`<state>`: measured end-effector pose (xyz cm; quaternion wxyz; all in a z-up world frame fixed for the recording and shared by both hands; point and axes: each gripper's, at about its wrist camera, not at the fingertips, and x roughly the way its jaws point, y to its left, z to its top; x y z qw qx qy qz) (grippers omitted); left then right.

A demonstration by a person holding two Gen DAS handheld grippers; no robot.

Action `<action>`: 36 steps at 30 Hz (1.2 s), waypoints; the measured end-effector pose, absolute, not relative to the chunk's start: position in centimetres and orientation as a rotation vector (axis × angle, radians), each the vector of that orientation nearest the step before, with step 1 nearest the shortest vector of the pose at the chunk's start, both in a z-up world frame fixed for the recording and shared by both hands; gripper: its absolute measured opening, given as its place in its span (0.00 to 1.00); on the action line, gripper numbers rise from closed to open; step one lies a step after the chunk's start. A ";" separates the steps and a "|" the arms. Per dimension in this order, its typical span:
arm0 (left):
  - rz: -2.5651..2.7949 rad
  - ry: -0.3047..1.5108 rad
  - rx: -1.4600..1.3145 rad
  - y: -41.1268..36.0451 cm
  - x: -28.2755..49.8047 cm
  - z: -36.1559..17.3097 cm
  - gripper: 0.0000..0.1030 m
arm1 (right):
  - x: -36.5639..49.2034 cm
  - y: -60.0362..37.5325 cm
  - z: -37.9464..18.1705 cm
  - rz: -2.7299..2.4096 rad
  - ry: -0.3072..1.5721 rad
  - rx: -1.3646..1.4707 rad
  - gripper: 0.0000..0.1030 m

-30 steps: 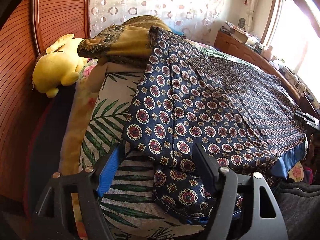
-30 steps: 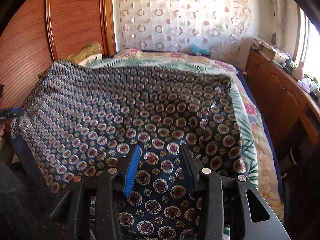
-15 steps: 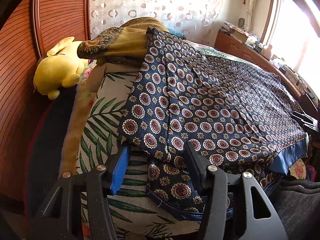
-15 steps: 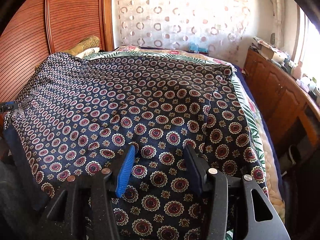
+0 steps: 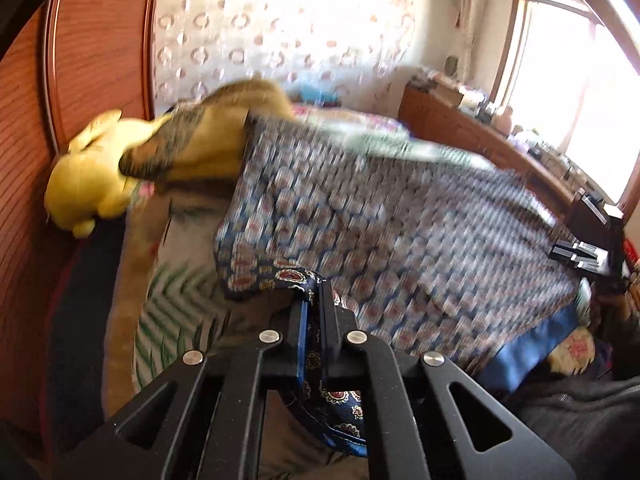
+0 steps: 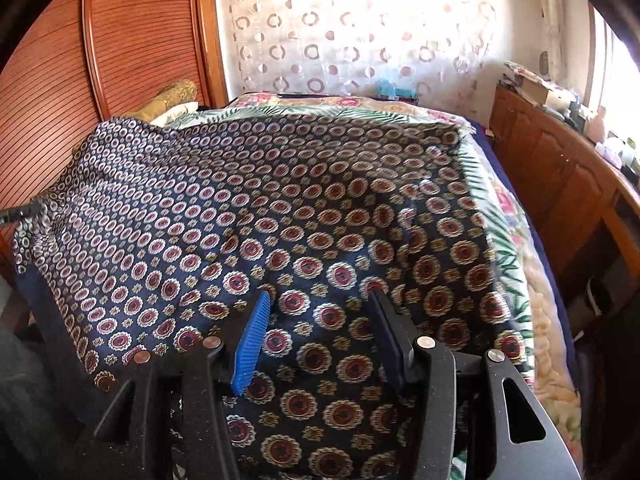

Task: Fold small clothes

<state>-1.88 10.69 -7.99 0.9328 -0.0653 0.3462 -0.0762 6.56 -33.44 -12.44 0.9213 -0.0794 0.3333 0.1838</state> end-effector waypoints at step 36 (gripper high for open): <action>-0.762 0.595 0.147 -14.2 7.5 0.6 0.08 | 4.2 -38.2 -8.9 0.360 0.588 -0.055 0.51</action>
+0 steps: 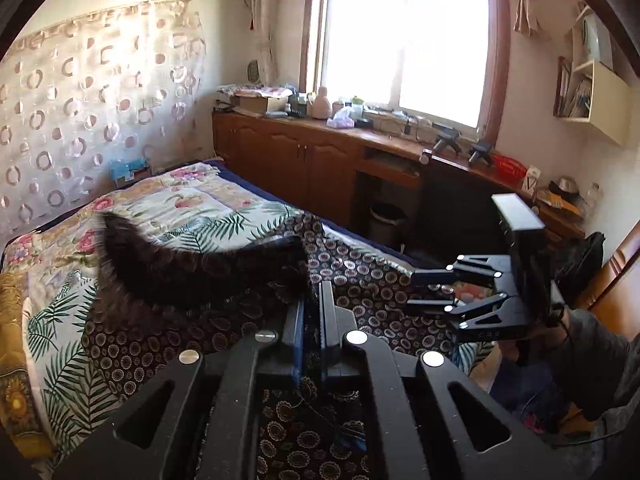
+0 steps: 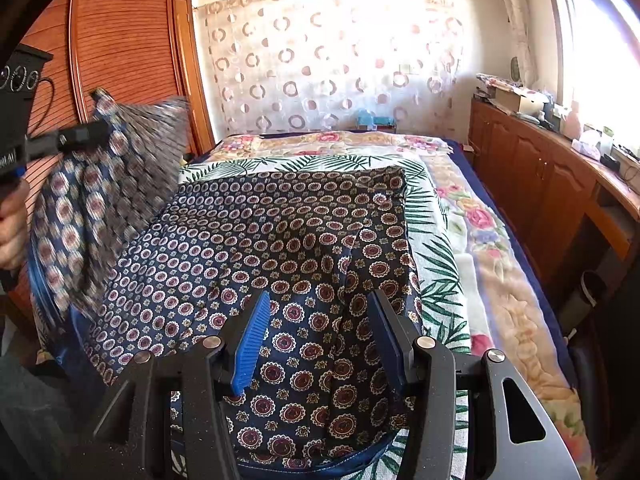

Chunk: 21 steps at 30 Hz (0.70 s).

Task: Fold small clothes

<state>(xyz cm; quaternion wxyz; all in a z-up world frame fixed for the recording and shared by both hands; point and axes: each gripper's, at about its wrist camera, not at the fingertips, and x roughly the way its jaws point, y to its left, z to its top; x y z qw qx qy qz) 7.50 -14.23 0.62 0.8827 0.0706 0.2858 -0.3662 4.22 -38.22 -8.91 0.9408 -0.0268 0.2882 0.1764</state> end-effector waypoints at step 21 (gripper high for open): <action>-0.496 0.662 0.101 -5.9 8.2 -4.2 0.76 | 9.0 -32.8 -9.2 0.436 0.630 -0.125 0.51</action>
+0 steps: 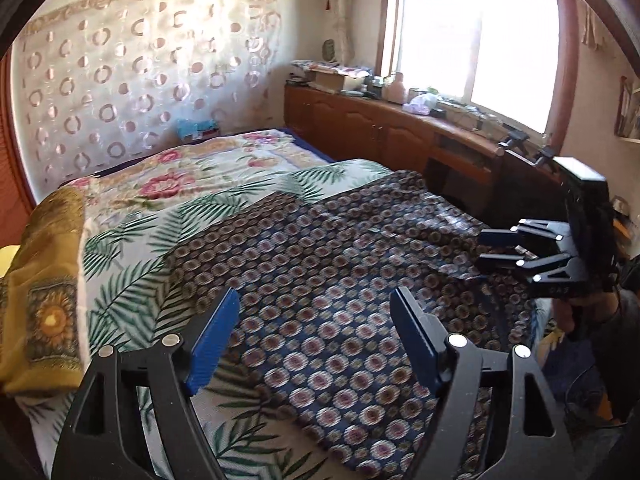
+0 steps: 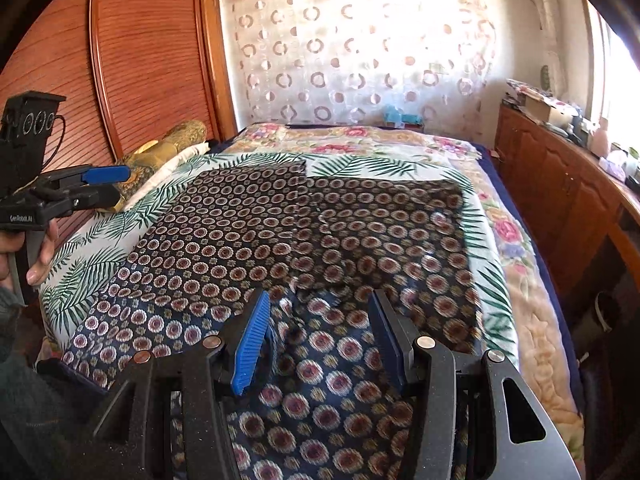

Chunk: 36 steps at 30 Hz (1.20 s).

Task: Fold small clothes

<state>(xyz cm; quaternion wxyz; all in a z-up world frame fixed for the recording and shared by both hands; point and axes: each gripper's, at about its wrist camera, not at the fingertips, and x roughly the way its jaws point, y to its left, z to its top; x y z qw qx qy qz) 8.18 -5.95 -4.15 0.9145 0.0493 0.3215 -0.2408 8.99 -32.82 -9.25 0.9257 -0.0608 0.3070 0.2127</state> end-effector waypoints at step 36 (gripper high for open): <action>-0.446 0.705 0.055 -3.1 6.9 -7.4 0.76 | 18.8 -27.2 -12.5 0.414 0.814 -0.255 0.51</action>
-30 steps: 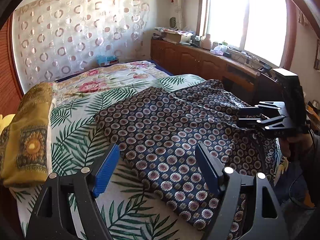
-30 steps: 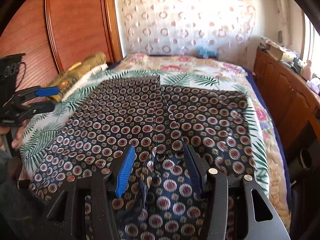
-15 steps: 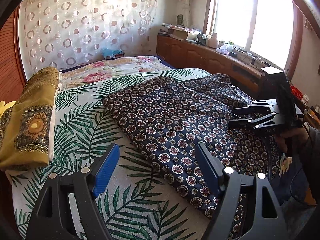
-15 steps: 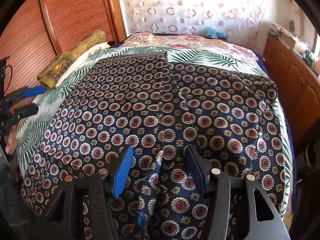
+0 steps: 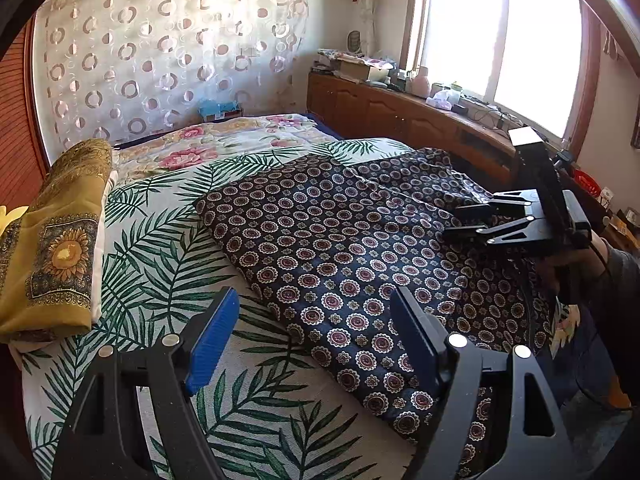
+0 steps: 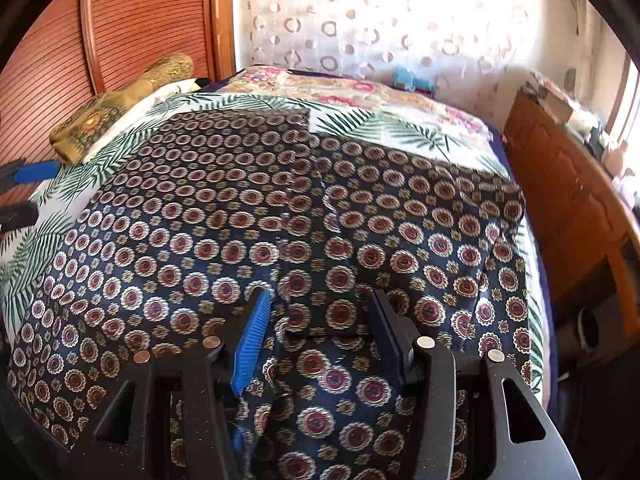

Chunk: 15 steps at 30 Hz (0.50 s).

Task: Fold small clothes

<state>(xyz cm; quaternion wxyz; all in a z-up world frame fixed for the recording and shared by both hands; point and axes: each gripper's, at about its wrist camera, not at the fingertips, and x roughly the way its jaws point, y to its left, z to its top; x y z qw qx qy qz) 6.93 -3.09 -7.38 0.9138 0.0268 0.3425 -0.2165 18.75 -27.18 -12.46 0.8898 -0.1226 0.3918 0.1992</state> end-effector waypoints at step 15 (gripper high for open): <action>-0.455 0.716 0.056 -3.7 7.0 -7.5 0.76 | 16.6 -27.6 -12.3 0.557 0.776 -0.240 0.04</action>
